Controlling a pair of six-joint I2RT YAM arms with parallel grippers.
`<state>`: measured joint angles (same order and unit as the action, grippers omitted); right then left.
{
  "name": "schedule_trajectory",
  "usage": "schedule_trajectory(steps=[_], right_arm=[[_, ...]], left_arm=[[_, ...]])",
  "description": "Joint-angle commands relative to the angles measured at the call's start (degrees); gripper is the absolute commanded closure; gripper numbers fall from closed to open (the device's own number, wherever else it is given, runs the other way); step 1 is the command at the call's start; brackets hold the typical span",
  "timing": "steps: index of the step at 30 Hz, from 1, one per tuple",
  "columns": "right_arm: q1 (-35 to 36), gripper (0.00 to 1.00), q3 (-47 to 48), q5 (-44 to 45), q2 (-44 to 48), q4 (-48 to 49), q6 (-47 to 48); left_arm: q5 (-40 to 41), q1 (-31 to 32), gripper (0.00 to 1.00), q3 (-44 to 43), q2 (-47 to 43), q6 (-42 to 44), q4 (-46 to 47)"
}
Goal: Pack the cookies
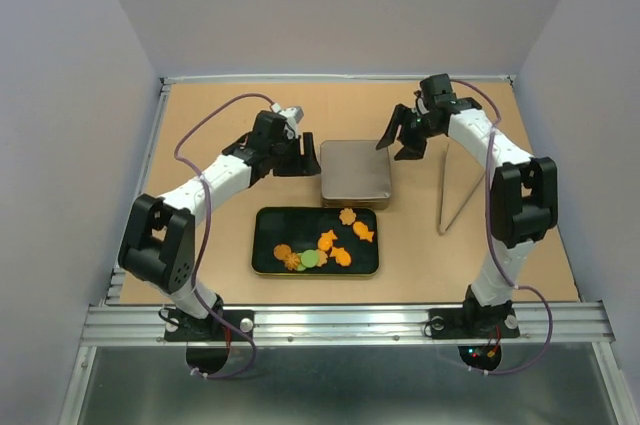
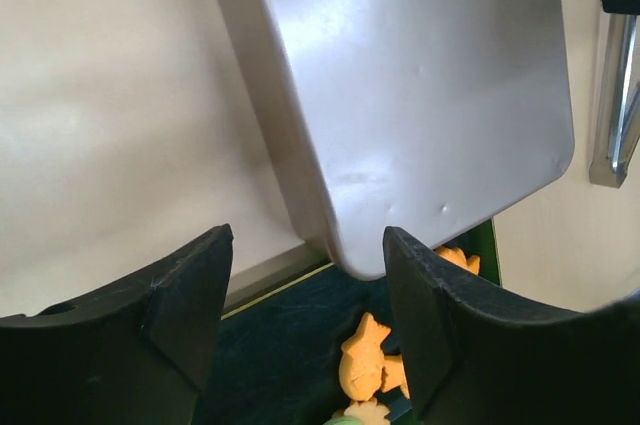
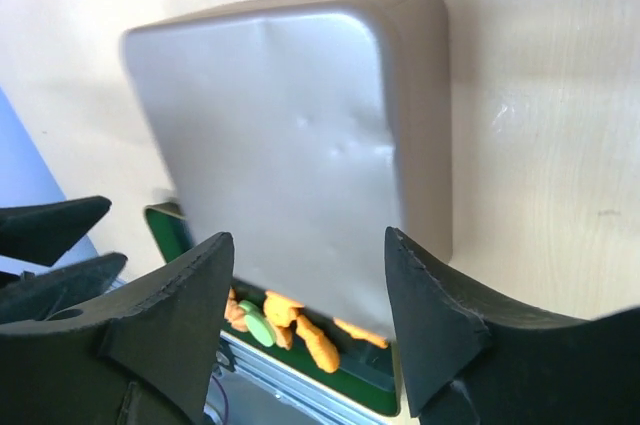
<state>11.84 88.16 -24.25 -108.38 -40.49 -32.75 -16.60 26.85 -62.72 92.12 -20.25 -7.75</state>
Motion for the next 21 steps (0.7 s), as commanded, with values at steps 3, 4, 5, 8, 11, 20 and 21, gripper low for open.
schedule_trajectory(steps=[3,4,5,8,11,20,21], right_arm=[[0.21,0.32,5.00,2.98,9.49,-2.31,1.46],[0.21,0.31,5.00,2.98,11.94,-2.31,1.64],[0.21,0.31,4.92,3.33,13.18,-2.31,1.81],[0.21,0.31,3.78,4.30,18.98,-2.14,1.64],[0.29,0.30,1.94,4.56,23.47,-1.61,1.64],[0.21,0.18,-7.46,5.17,40.51,1.20,3.84],[0.21,0.17,-8.35,5.00,42.70,1.99,3.75]], left_arm=[[7.18,-3.03,0.24,-3.37,-10.62,1.88,-4.55],[8.33,-3.38,0.24,-3.46,-11.77,1.97,-4.99],[9.47,-3.56,0.23,-3.46,-12.92,2.23,-5.00],[14.48,-4.70,0.22,-3.11,-17.49,2.58,-4.73],[22.20,-5.23,0.21,-1.97,-21.71,2.23,-3.94],[43.92,-5.84,0.19,21.99,-39.37,4.58,23.58],[45.94,-5.76,0.19,28.38,-41.73,5.74,27.48]])
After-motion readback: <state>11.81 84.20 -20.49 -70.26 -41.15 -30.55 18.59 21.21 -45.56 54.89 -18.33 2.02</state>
